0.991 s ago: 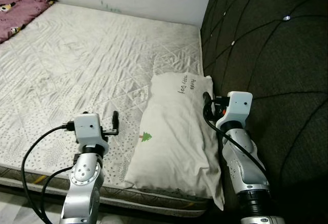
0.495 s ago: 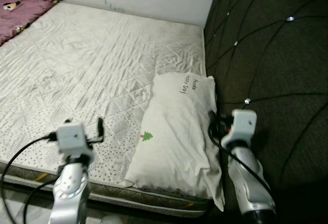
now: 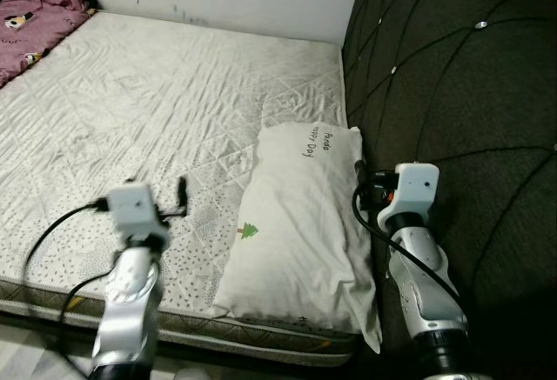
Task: Clean up the room
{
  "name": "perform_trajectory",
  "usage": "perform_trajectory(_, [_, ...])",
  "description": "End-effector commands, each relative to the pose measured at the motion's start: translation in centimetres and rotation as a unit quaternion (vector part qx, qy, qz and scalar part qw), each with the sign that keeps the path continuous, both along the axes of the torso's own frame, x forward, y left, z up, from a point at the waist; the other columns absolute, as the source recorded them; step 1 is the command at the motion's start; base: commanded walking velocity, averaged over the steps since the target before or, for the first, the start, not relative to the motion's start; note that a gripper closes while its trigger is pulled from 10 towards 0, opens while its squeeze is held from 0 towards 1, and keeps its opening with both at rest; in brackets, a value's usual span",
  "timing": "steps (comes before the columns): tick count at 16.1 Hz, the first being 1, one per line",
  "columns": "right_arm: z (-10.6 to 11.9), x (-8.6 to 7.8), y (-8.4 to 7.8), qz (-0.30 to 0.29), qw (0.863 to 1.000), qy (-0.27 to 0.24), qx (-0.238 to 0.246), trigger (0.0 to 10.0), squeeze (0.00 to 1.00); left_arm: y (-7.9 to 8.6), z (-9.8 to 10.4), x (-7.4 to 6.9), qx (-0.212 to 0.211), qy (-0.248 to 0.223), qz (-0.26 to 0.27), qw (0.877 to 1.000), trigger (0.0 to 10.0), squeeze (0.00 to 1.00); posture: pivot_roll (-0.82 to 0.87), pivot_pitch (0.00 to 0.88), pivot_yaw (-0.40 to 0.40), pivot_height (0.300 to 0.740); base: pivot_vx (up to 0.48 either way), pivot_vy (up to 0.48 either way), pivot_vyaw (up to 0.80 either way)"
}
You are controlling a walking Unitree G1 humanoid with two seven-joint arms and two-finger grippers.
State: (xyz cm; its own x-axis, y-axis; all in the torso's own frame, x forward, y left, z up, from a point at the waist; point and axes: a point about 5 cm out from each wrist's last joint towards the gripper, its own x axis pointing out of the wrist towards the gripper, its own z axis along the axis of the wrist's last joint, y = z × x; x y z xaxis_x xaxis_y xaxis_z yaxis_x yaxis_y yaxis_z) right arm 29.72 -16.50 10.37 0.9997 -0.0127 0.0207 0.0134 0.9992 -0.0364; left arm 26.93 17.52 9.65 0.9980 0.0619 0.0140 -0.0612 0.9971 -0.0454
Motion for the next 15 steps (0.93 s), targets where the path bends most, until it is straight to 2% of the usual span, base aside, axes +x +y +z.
perform_trajectory(1, [-0.5, 0.0, -0.1, 0.004, 1.0, 0.006, -0.01, 10.0, 0.0, -0.5, -0.2, 0.1, -0.008, 0.006, -0.007, 1.0, 10.0, 0.0, 0.04, 0.0, -0.024, 0.74, 0.0, 0.0, 0.0])
perform_trajectory(3, [-0.6, -0.2, -0.7, -0.005, 1.0, 0.004, -0.019, 10.0, 0.0, -1.0, -1.0, 0.0, -0.011, 0.01, -0.007, 1.0, 10.0, 0.0, 0.01, 0.0, 0.001, 0.74, 0.0, 0.0, 0.0])
perform_trajectory(4, [0.0, 0.0, -1.3, -0.015, 1.0, -0.005, -0.023, 10.0, 0.0, -1.4, -1.5, 0.0, -0.013, 0.016, -0.01, 1.0, 10.0, 0.0, -0.02, 0.0, 0.007, 0.74, 0.0, 0.0, 0.0])
perform_trajectory(6, [1.0, -0.2, -3.5, -0.029, 0.998, -0.02, -0.046, 10.0, 0.0, -3.3, -2.4, 0.6, -0.025, 0.029, -0.024, 0.999, 10.0, 0.0, -0.1, 0.0, 0.014, 0.74, 0.0, 0.0, 0.0])
perform_trajectory(7, [1.5, -0.3, -3.9, -0.031, 0.998, -0.026, -0.053, 10.0, 0.0, -4.0, -2.5, 1.0, -0.015, 0.027, -0.035, 0.999, 10.0, 0.0, -0.11, 0.0, 0.018, 0.74, 0.0, 0.0, 0.0])
perform_trajectory(8, [2.4, -0.2, -3.4, -0.014, 0.997, -0.044, -0.058, 10.0, 0.0, -3.9, -2.2, 1.2, -0.013, 0.023, -0.043, 0.999, 10.0, 0.0, -0.11, 0.0, 0.035, 0.74, 0.0, 0.0, 0.0])
perform_trajectory(10, [2.2, -0.5, -2.4, -0.001, 0.998, -0.045, -0.046, 10.0, 0.0, -2.6, -2.7, 1.3, -0.002, 0.027, -0.027, 0.999, 10.0, 0.0, -0.11, 0.0, 0.065, 0.74, 0.0, 0.0, 0.0])
perform_trajectory(11, [2.1, -0.7, -1.6, -0.001, 0.999, -0.045, -0.017, 10.0, 0.0, -1.8, -2.8, 1.5, 0.0, 0.031, -0.015, 0.999, 10.0, 0.0, -0.12, 0.0, 0.116, 0.74, 0.0, 0.0, 0.0])
perform_trajectory(12, [2.3, -0.7, -1.2, 0.0, 0.999, -0.049, -0.008, 10.0, 0.0, -1.6, -2.8, 1.7, 0.005, 0.032, -0.015, 0.999, 10.0, 0.0, -0.13, 0.0, 0.125, 0.74, 0.0, 0.0, 0.0])
perform_trajectory(13, [2.2, -0.7, -0.5, -0.005, 0.997, -0.064, -0.038, 10.0, 0.0, -2.3, -2.1, 2.6, 0.016, 0.021, -0.052, 0.998, 10.0, 0.0, -0.13, 0.0, 0.15, 0.74, 0.0, 0.0, 0.0])
perform_trajectory(15, [0.2, -1.3, -0.6, -0.017, 0.999, -0.035, -0.036, 10.0, 0.0, -2.2, -1.6, 3.0, 0.018, 0.008, -0.042, 0.999, 10.0, 0.0, -0.11, 0.0, 0.124, 0.74, 0.0, 0.0, 0.0])
